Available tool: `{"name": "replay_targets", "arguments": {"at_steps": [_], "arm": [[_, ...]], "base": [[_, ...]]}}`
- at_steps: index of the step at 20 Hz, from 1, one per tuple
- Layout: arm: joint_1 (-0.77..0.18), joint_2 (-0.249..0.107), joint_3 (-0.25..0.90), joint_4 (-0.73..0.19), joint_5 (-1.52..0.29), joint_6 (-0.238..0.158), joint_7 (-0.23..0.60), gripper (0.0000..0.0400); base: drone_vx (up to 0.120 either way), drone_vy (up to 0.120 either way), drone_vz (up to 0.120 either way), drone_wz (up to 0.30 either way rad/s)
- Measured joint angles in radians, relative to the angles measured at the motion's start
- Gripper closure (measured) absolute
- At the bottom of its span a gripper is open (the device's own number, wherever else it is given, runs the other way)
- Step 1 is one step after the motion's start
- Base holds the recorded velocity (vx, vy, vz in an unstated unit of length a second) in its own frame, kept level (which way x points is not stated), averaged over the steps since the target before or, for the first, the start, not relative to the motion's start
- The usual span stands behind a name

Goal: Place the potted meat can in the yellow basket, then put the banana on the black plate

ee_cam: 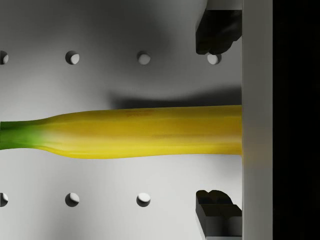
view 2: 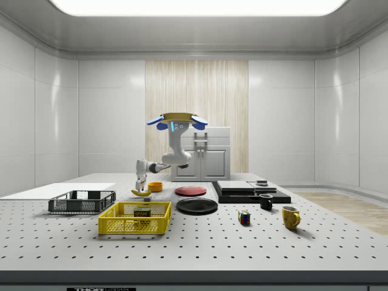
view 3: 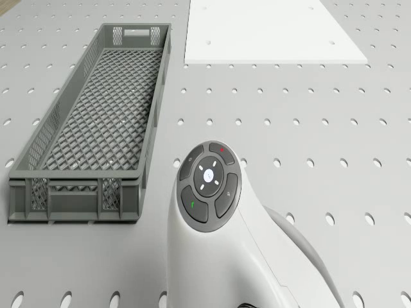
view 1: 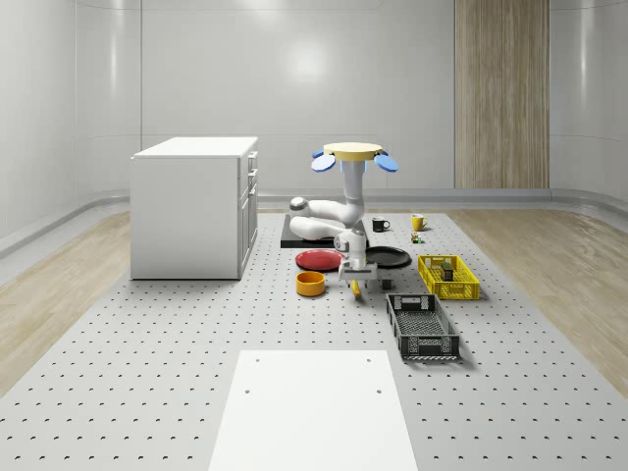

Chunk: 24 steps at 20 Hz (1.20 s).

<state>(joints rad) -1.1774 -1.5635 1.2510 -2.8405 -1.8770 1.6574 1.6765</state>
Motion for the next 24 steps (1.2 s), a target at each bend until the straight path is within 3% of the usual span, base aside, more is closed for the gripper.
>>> {"name": "replay_targets", "arguments": {"at_steps": [11,12,15,17,19,24], "arm": [[0.0,0.007,-0.097,0.033,-0.092,0.033,-0.02,0.0],[-0.001,0.008,-0.102,0.036,-0.097,0.035,-0.021,0.002],[-0.001,0.012,-0.114,0.04,-0.109,0.036,-0.023,0.0141],[-0.001,0.015,-0.119,0.042,-0.114,0.035,-0.024,0.0184],[0.0,0.018,-0.122,0.043,-0.118,0.034,-0.026,0.0207],[0.011,0.025,-0.098,0.031,-0.102,0.013,-0.046,0.021]], "base": [[0.0,0.0,0.0,0.0],[0.0,0.0,0.0,0.0],[0.0,0.0,0.0,0.0],[0.0,0.0,0.0,0.0],[0.0,0.0,0.0,0.0],[0.0,0.0,0.0,0.0]]}}
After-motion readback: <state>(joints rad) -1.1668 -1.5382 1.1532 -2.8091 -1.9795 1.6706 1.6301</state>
